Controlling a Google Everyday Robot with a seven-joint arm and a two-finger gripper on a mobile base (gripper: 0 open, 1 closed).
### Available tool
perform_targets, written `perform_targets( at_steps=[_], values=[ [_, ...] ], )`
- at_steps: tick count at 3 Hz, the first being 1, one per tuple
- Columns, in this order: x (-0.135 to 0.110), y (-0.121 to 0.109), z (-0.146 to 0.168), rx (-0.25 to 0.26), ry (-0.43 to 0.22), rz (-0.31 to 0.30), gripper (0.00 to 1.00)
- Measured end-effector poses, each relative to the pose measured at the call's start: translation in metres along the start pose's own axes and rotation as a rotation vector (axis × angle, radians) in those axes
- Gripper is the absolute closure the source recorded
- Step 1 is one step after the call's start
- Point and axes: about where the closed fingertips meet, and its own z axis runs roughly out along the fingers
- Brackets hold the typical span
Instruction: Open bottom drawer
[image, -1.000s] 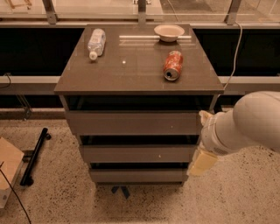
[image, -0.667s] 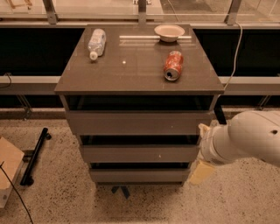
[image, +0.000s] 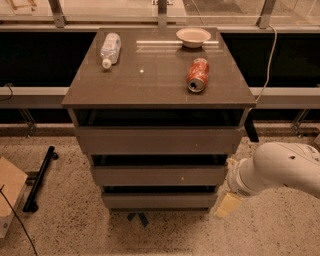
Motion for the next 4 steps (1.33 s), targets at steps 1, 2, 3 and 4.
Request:
perform_targets(
  at_steps=[1,2,3,4],
  values=[
    [0.001,0.001,0.006,0.002,0.013,0.007,0.0],
    [0.006,0.003,0.025,0.001,-0.033,0.046,0.0],
    [0.019,0.006,0.052,-0.001,-0.095,0.111,0.0],
    [0.029,0.011,0.087,-0.028,-0.151,0.16,0.0]
  ],
)
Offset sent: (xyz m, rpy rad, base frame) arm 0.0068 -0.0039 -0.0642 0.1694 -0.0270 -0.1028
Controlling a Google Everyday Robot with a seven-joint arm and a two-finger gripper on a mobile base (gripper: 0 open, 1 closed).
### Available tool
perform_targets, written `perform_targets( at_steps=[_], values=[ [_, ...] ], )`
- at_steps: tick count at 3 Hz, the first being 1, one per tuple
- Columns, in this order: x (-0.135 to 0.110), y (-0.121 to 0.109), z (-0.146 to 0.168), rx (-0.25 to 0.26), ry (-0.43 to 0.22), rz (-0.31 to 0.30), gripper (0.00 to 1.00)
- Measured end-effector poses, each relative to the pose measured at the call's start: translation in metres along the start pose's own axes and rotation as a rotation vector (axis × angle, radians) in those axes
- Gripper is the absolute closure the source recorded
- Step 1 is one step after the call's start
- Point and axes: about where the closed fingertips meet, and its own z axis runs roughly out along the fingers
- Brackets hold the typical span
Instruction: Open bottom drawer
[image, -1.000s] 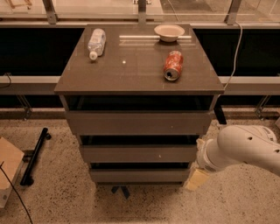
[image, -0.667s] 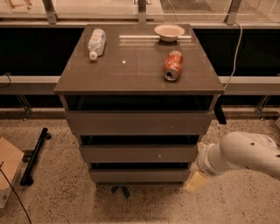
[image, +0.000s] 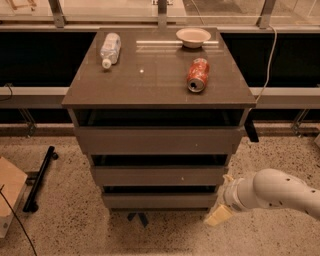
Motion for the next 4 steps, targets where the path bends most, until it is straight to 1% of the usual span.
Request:
perform_targets(
  at_steps=[1,2,4],
  values=[
    [0.013,0.006,0.038,-0.055,-0.033,0.038,0.0],
    [0.022,0.011,0.069,-0.101,-0.056,0.073,0.0],
    [0.037,0.014,0.128,-0.186,-0.105,0.175,0.0]
  ],
)
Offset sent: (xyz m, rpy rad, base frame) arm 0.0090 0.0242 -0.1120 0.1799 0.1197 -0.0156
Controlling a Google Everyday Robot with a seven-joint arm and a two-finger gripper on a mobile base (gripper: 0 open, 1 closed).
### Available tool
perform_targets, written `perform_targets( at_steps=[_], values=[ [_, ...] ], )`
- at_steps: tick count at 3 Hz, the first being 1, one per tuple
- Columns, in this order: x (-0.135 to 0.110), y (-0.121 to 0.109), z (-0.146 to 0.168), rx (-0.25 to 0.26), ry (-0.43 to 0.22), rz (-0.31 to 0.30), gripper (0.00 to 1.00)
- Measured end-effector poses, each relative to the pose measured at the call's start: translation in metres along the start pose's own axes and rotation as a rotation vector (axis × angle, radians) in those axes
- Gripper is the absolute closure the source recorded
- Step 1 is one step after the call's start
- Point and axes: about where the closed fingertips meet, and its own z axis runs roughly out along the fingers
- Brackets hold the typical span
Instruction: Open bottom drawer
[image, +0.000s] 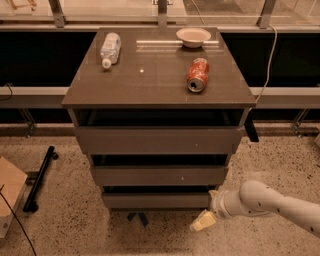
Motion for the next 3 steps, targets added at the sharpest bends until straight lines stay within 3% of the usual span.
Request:
perform_targets(
  at_steps=[1,2,3],
  values=[
    [0.008,-0.007,0.022,-0.027,-0.021,0.053,0.0],
    [0.008,-0.007,0.023,-0.027,-0.022,0.054,0.0],
    [0.01,-0.013,0.034,-0.007,-0.09,0.098,0.0]
  ],
)
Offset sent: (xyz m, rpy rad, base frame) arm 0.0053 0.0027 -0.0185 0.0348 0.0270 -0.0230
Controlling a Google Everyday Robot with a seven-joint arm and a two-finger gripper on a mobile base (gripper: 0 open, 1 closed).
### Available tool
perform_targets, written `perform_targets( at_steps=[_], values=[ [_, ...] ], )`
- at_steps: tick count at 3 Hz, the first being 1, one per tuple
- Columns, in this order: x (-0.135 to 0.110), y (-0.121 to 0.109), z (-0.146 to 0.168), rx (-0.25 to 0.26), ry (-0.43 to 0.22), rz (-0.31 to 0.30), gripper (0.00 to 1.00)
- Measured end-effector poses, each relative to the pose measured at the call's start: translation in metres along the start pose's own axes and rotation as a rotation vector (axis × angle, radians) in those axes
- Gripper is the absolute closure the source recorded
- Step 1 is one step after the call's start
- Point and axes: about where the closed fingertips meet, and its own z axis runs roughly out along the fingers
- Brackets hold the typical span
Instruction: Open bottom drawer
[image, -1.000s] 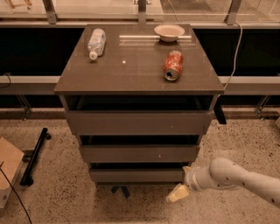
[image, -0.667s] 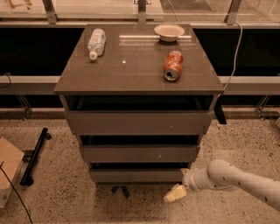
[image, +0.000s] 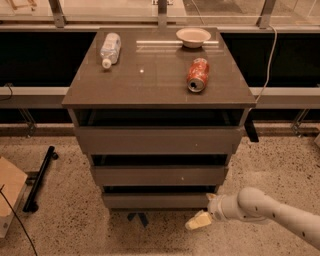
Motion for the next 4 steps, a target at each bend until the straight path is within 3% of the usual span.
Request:
perform_targets(
  at_steps=[2,4],
  values=[
    [0.011,-0.027,0.043,-0.012,-0.089,0.072,0.0],
    [0.015,-0.065,0.084,-0.023,-0.112,0.1,0.0]
  ],
)
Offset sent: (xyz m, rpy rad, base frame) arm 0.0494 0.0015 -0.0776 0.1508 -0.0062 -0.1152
